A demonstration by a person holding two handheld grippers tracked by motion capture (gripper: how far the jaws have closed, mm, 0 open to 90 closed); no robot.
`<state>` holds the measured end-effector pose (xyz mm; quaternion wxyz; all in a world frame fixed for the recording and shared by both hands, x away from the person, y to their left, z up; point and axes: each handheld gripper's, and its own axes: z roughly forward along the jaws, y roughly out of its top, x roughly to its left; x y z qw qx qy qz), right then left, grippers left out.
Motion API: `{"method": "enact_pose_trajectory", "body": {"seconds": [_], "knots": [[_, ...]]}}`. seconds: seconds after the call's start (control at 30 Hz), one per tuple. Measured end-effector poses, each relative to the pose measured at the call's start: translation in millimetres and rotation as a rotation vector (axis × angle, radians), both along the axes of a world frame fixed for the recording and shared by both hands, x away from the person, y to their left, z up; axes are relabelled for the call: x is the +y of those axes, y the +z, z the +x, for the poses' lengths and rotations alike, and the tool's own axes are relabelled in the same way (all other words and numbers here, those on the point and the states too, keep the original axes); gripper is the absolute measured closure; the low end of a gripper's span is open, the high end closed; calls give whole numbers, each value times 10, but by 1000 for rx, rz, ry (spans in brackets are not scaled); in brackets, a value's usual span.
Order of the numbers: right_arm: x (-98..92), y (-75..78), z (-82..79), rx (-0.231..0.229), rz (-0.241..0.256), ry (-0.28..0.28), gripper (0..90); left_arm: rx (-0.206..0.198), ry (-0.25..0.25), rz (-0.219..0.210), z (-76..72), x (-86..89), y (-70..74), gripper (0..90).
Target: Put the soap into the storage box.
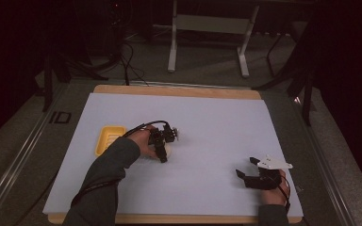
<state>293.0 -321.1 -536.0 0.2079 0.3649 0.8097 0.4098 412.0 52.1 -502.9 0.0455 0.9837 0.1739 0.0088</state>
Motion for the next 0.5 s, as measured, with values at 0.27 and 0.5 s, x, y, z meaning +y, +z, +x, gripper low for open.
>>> {"method": "enact_pose_trajectory", "body": {"seconds": [0.27, 0.5], "knots": [[-2, 0, 0, -1, 3, 0, 205, 24, -8, -1, -6, -17, 20, 241], [-3, 0, -1, -2, 3, 0, 205, 15, -14, -9, -18, -26, 89, 241]]}}
